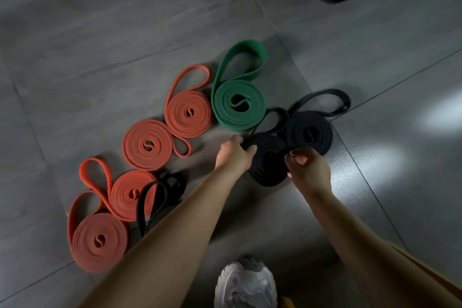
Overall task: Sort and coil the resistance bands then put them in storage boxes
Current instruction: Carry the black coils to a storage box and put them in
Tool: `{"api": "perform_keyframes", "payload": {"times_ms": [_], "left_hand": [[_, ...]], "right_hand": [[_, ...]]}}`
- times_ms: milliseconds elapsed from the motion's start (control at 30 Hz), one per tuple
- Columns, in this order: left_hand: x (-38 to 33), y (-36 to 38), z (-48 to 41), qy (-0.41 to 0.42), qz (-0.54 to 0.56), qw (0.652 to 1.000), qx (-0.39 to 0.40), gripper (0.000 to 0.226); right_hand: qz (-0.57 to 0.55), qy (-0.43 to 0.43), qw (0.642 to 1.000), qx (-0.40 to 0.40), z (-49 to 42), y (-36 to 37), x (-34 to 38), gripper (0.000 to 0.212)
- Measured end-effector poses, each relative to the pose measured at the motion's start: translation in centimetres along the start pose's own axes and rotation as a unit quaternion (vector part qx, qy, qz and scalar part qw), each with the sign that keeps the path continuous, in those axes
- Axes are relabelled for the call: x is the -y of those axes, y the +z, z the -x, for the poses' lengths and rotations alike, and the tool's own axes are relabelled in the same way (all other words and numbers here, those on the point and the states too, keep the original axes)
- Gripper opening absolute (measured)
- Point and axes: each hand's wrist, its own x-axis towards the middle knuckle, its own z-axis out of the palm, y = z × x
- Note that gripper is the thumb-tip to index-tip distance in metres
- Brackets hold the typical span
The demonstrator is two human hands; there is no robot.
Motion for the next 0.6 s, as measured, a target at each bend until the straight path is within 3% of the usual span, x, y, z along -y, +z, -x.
{"api": "perform_keyframes", "payload": {"times_ms": [133,233,300,433,600], "left_hand": [[0.3,-0.1,-0.3,0.004,0.011,1.0,0.002,0.042],[0.7,-0.5,-0.1,-0.015,0.108,0.994,0.028,0.021],[0.8,-0.8,0.5,-0.007,0.146,0.988,0.042,0.022],[-1.0,-1.1,1.5,0.061,0.157,0.985,0.021,0.014],[-8.0,0.3,-0.1,0.113,0.118,0.986,0.036,0.013]], "right_hand": [[-0.038,0.022,0.999,0.024,-0.7,-0.7,-0.2,0.009],[-0.049,0.023,0.998,0.029,-1.1,-0.9,0.0,0.014],[-0.027,-0.005,0.999,0.023,-1.0,-1.1,0.0,0.023],[0.019,-0.051,0.996,-0.069,-1.1,-2.3,1.1,0.037],[-0.029,0.007,0.988,-0.149,-4.2,-6.1,1.3,0.04]]}}
